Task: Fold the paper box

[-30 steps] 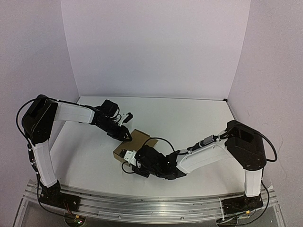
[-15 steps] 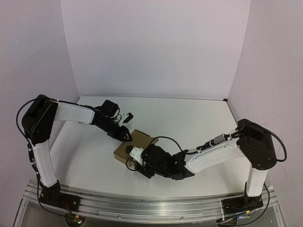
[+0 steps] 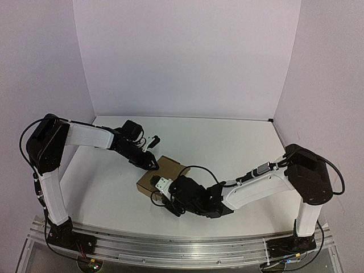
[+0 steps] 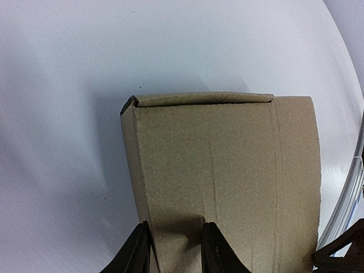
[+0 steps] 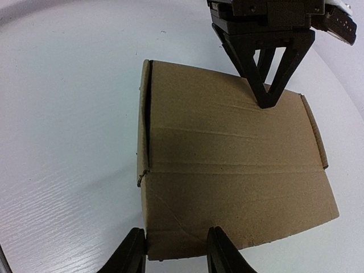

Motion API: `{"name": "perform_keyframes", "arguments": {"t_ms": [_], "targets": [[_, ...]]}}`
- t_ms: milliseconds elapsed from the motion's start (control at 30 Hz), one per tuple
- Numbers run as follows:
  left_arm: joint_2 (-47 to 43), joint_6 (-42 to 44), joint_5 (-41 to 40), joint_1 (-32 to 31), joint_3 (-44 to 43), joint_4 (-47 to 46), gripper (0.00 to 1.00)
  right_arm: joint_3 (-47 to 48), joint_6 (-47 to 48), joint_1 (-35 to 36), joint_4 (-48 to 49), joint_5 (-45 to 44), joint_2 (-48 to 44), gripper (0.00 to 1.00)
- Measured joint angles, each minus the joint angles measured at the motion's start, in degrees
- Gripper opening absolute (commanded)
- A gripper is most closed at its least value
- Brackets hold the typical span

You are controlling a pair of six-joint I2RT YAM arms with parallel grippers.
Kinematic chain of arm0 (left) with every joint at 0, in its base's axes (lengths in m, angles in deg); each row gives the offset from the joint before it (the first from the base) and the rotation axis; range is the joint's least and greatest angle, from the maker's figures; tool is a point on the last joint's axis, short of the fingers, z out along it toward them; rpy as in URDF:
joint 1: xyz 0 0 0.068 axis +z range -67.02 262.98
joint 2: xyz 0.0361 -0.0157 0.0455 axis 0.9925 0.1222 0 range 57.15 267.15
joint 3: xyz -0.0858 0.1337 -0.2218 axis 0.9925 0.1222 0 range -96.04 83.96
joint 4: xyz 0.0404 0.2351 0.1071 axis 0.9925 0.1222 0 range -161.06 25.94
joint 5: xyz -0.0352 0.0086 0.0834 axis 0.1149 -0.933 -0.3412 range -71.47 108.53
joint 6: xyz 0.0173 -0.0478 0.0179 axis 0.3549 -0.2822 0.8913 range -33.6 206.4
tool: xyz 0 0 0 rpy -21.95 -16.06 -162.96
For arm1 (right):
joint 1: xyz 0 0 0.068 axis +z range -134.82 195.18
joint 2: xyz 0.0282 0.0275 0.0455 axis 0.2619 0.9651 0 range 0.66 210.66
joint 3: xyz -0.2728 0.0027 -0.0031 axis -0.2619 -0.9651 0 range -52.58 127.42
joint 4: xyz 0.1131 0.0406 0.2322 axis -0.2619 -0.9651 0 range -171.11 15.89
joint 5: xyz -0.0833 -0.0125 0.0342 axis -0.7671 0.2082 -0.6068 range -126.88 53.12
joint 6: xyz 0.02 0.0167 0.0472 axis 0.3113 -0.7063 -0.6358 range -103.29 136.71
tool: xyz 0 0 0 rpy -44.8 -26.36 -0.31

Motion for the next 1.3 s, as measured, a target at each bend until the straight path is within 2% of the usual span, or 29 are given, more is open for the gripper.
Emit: {"name": "perform_keyframes", "arguments": {"t_ms": [400,733,1300], "targets": [[0.0,0.0,0.0,0.0,0.0,0.0,0.30,-0.2,-3.3,0.6,0.1,-0.1,0.3,0.35],[0.0,0.0,0.0,0.0,0.0,0.0,0.30,1.3,-2.2,0.9,0.6,-3.0,3.8,0.31],[0.0,0.0,0.0,0.0,0.0,-0.1,0.30,1.4,3.9,2.3,0.6,-8.3,3.9,0.32]]}}
